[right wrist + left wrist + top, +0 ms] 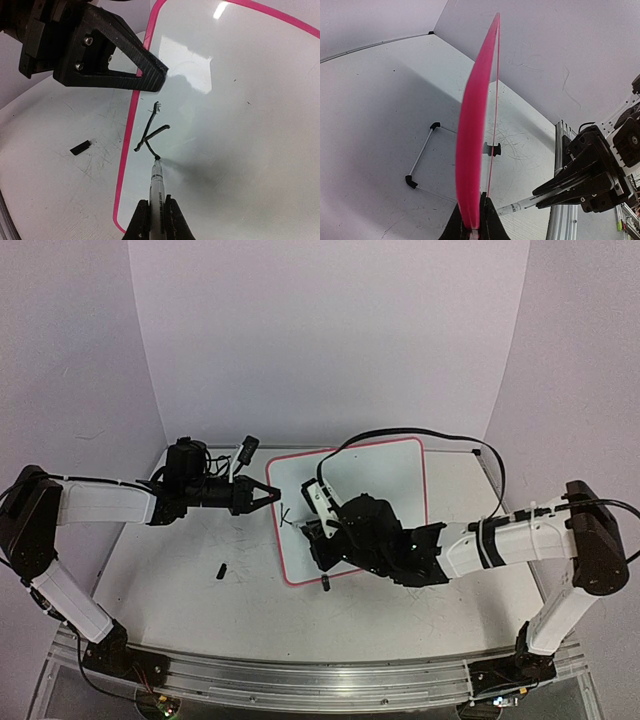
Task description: Write a sentence on the whiteboard
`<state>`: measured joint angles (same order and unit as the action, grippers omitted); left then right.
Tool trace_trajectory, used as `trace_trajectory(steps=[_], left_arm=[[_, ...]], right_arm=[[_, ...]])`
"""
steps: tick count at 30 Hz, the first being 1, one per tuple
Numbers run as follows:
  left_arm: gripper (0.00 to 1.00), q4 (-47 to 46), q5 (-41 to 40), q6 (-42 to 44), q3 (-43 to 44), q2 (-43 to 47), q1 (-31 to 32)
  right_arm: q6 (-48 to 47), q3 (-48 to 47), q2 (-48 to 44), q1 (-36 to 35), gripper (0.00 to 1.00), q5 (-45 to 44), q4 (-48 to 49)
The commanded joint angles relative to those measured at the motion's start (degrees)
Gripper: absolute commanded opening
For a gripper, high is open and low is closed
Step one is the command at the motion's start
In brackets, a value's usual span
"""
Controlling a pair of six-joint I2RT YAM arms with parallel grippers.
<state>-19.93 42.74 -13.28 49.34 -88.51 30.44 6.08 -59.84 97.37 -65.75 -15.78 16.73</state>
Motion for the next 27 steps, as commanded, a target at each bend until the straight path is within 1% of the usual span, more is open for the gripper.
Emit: trace_trajectory(steps=[1,3,6,12,17,27], left_arm=[[0.0,-0.46,-3.09,3.82,-0.09,2.37,-0.17],[0.0,-0.38,-3.18,3.92,-0.12,2.46,-0.18],[0.0,-0.29,-3.26,4.05,-0.06,2.47,-0.2],[0.0,-0.02,-3.51,4.14,-0.32,3.16,-0.2],[0.0,0.18,-3.42,4.3,-0.14,3.0,-0.2],[0.0,0.33,-3.43,4.49,-0.18,3.06,-0.2]], right_arm=[[-0.72,4.19,-8.17,0.57,0.0,4.81,6.35],[-0.8,4.4,-8.37,1.48,0.0,4.74,6.49],[-0.72,2.06,-4.8,3.2,0.0,5.52,3.99],[-0.77,0.86,-3.54,3.25,0.0,5.64,4.27],[-1.1,1.16,-3.6,3.2,0.0,7.65,5.31],[-0.12,0.9,-2.24,3.23,0.0,7.3,5.52]])
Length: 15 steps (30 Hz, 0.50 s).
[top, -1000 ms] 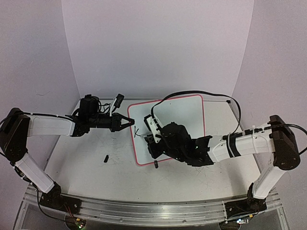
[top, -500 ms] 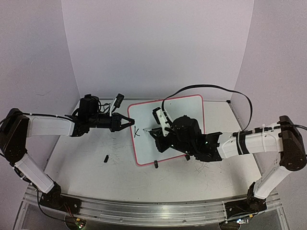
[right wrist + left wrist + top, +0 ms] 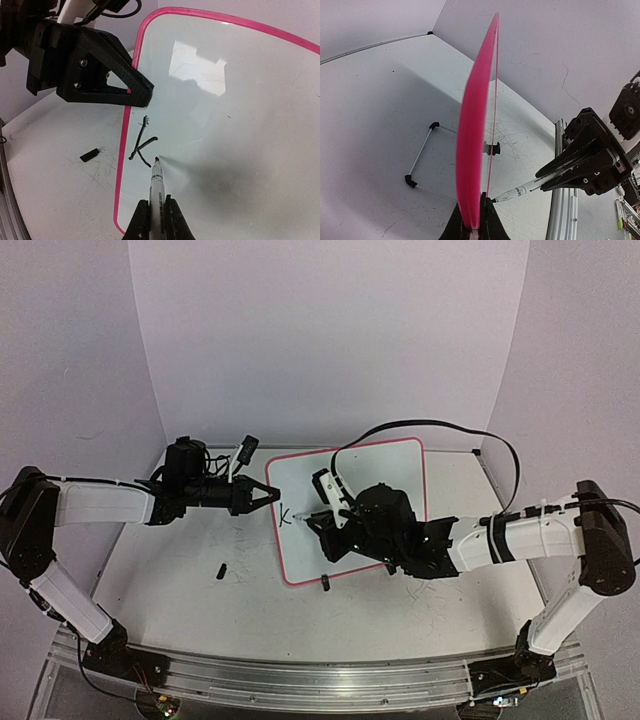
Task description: Write a sentence on the whiteboard
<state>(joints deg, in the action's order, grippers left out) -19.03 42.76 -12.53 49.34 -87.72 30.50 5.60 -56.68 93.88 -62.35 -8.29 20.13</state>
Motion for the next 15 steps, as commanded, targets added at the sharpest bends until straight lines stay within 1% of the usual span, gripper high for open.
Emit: trace_trajectory(steps=[1,15], left_arm=[[0.0,-0.57,-3.52,3.74,-0.16,2.27,-0.27],[0.0,-0.39,-3.56,3.87,-0.08,2.38,-0.3]], right_arm=[[0.51,-2.22,1.29,-0.17,0.0,-0.37,2.1],[1.77,-2.34,1.43,-0.17,0.0,-5.53,-0.2]])
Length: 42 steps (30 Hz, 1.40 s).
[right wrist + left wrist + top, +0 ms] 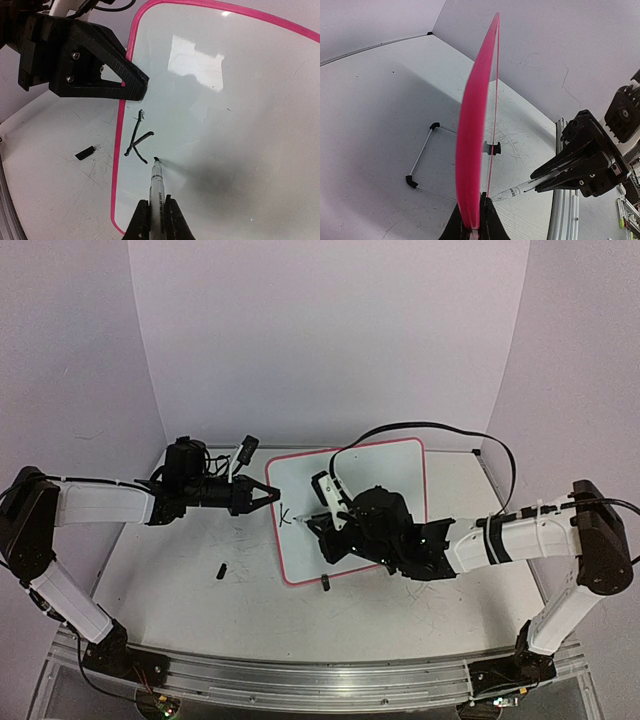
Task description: Write a sentence on the whiteboard
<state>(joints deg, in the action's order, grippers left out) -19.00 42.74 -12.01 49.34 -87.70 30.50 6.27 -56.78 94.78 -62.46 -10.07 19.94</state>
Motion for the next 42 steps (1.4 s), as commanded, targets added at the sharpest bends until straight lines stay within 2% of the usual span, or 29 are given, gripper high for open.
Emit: trace_trajectory(steps=[1,24,42], left_arm=[[0.0,-0.35,-3.54,3.39,-0.06,2.36,-0.23],[0.0,-0.16,-3.47,3.47,0.01,2.45,-0.23],[0.0,-0.16,-3.25,3.48,0.29,2.27,-0.25]], right_arm=[[1.23,-2.08,0.39,-0.11,0.0,-4.12,-0.12],[2.22,-1.43,-0.15,-0.05,0.0,-7.67,3.28],[1.99,-2.31,1.6,-0.08,0.0,-4.55,4.1]])
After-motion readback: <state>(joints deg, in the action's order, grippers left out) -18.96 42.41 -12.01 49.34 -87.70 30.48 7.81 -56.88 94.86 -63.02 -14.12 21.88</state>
